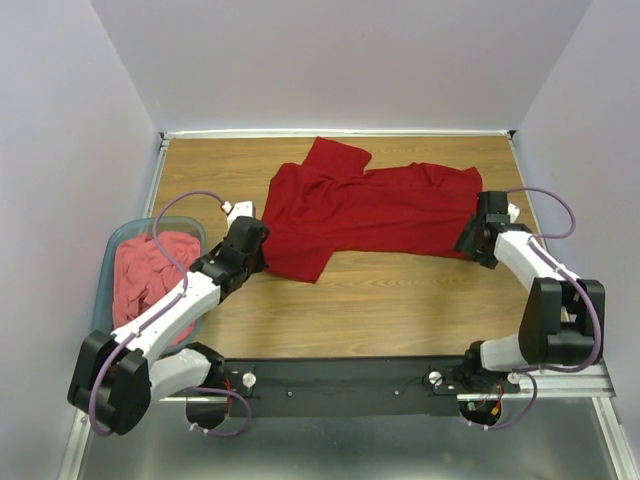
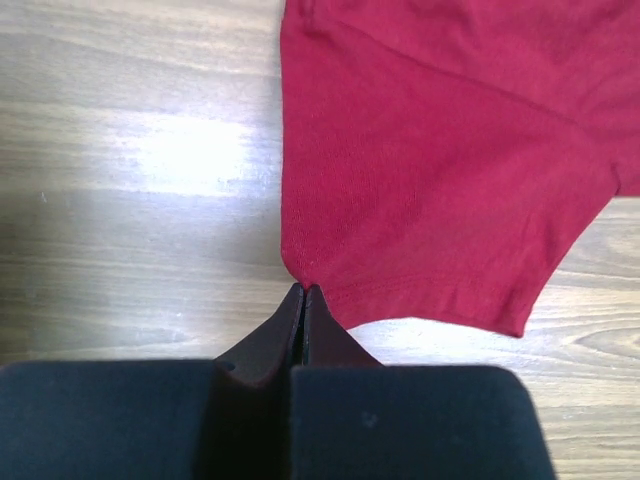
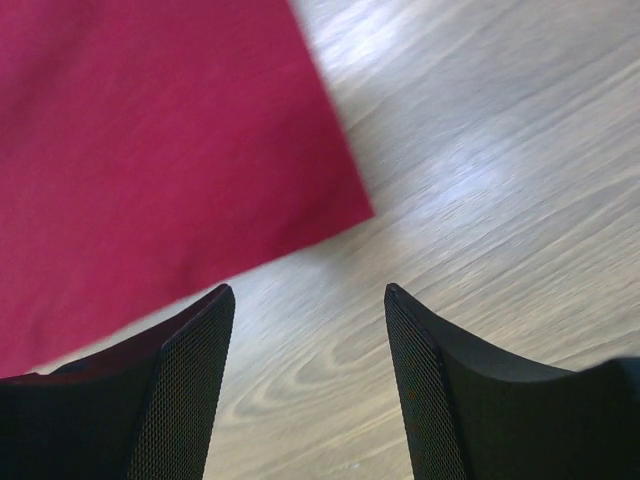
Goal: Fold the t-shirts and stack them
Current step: Flatten the tshirt out
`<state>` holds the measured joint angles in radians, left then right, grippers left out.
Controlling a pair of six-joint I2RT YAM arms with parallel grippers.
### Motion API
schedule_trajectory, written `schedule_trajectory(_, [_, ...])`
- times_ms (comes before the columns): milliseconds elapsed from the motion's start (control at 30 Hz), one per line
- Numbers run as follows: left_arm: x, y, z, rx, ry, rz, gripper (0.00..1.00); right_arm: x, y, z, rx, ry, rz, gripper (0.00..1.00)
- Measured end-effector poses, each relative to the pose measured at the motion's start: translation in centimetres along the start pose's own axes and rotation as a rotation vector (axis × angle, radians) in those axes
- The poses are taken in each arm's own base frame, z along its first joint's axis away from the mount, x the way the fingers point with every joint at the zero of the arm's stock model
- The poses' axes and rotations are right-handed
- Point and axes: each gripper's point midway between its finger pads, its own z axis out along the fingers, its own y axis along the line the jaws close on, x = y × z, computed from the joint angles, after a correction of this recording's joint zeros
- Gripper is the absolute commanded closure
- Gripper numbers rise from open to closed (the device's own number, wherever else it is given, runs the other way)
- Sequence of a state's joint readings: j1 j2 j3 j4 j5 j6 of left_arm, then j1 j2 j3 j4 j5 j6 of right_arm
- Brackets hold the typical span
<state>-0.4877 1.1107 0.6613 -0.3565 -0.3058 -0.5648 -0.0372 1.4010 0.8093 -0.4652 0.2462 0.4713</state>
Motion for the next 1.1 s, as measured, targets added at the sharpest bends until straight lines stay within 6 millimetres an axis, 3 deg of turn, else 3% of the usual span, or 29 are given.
schedule_trajectory(133, [-0.7,-0.1,-0.2,0.024,-0.035,-0.004,1.00,-0.2,-0.8,1.2,0.037,0.030,0.033,0.32])
schedule_trajectory(500, [-2.4,-0.4,-0.5,0.090,-0.080,-0.034,1.00,-0.2,-0.8,4.1,0.081,0.083,0.108,0.32])
schedule_trajectory(800, [-2.9,-0.4,-0.5,0.110,-0.090,-0.052,1.00,-1.0,-1.8,4.6,0.105,0.063,0.131,0.33])
schedule_trajectory(900, [-3.0,-0.5,-0.5,0.116,-0.091,-0.054,1.00,-1.3,-2.4,4.8,0.107,0.055,0.150,0.36])
schedule_trajectory(1000, [-3.0,-0.6,-0.6,0.121,-0.089,-0.054,1.00,-1.6,-2.6,5.0,0.105,0.047,0.155,0.45])
schedule_trajectory(1100, [-3.0,-0.6,-0.6,0.124,-0.089,-0.053,1.00,-1.7,-2.6,5.0,0.097,0.043,0.151,0.42])
